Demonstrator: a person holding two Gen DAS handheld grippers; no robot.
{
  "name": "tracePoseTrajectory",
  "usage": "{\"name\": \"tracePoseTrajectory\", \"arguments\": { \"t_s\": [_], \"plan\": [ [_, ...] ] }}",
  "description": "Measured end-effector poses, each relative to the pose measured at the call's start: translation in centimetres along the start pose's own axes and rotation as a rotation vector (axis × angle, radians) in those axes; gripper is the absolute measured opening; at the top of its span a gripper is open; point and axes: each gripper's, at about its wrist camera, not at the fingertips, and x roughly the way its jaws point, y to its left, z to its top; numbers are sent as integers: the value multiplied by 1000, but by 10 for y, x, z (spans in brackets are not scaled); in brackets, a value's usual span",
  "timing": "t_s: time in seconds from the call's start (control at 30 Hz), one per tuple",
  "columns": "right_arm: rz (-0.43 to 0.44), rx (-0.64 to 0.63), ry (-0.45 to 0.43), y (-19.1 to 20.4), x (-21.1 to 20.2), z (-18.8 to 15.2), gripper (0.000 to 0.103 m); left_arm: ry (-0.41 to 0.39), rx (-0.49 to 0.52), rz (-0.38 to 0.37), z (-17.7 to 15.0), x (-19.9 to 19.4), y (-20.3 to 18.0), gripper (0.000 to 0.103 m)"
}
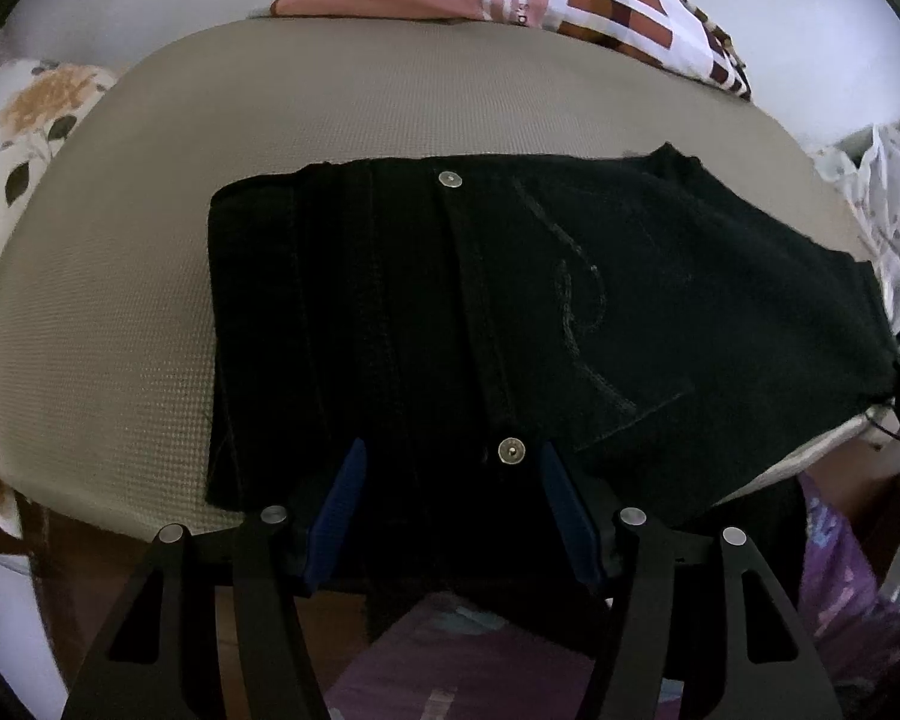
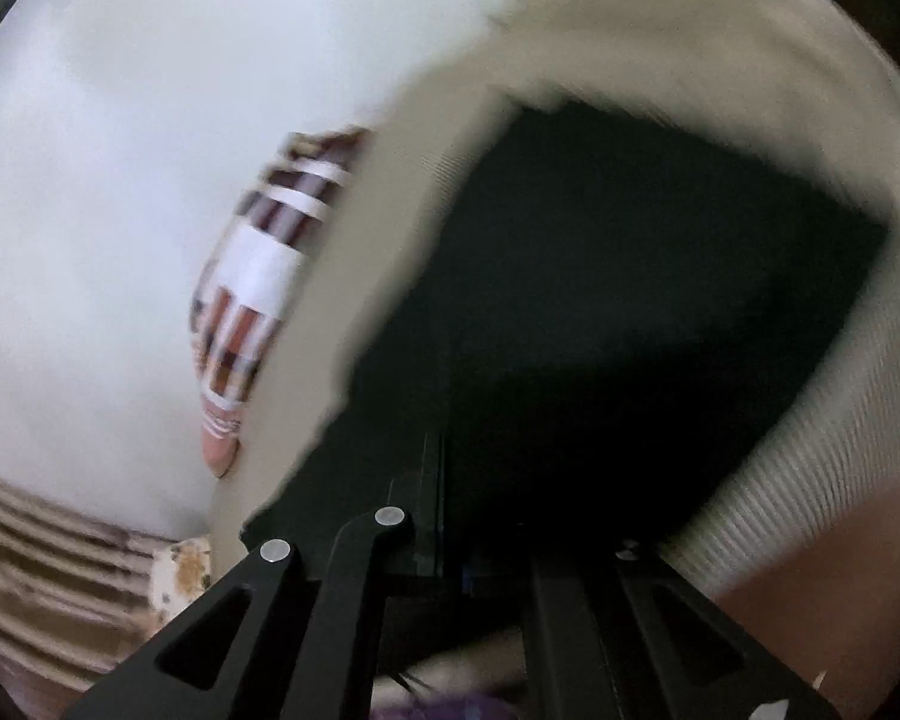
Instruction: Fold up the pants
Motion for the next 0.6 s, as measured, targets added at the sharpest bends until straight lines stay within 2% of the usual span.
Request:
{"name": "tracePoseTrajectory", "arguments": {
  "t_s": [0.1,0.2,0.33,0.4,0.5,0.6],
  "plan": [
    [146,115,-28,-23,-4,6,8,4,15,8,1,1,-1,63],
    [188,138,-51,-34,-17,18,9,-2,13,9,1,2,0,64],
    [184,195,-127,-58,-32,40,10,-10,6,11,0,2,-1,68],
    [139,183,-156,-66,-39,46,6,-12,22,23,-1,3,-5,70],
    [117,160,-214,-70,-57,53,5,-15,40,31,-1,5,-8,70],
    [98,145,-220,-72,-64,50,4,-18,41,12,0,5,-5,71]
  ]
}}
